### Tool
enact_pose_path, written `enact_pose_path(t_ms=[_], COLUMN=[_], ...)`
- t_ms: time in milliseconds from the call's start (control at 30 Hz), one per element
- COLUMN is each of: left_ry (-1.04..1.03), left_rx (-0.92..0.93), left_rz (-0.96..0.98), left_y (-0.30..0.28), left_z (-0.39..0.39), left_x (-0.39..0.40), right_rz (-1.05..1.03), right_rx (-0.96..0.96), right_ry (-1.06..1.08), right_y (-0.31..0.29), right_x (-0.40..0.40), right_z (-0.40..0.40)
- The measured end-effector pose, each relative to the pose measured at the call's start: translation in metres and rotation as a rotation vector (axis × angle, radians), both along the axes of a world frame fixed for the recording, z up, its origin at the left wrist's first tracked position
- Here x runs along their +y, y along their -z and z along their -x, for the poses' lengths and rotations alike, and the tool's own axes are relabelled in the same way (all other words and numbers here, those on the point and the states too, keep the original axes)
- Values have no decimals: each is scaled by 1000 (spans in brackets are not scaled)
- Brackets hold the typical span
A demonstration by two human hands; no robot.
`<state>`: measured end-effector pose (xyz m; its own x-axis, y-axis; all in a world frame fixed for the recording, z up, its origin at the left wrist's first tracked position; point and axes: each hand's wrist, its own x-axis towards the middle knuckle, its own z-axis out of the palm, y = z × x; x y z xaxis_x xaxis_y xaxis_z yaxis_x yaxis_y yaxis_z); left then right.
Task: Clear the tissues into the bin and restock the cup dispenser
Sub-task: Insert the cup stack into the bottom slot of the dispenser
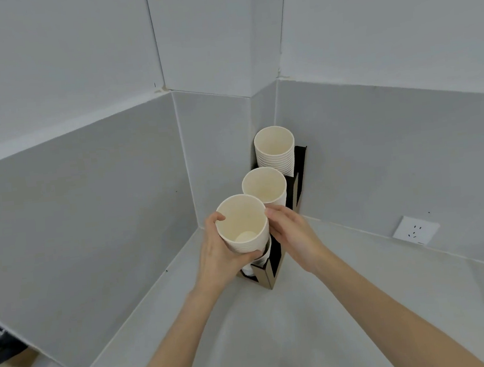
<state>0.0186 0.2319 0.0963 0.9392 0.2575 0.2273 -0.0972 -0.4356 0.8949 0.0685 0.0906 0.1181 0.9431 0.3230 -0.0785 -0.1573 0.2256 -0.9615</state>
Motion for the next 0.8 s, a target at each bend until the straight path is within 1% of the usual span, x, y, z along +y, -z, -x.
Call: enact_pose_path(t_ms=[100,300,467,600,700,800], left_ry=[16,63,62,62,77,79], left_rx=[32,89,113,146,227,253], left_rz=[-7,-84,-172,-164,-191,-185], left_y=[9,22,24,23,21,20], left_z=[-5,-14,-16,-16,-20,-24], left_x=[0,3,7,13,16,16], right_rz=[103,276,322,388,370,364], right_rx=[-21,-55,-25,38,114,135], right_ry=[45,72,15,-59,-103,-86], right_y=[11,26,29,27,29,25], right_x=[0,-1,1,2,4,4], right_z=[-2,-2,1,4,3,5])
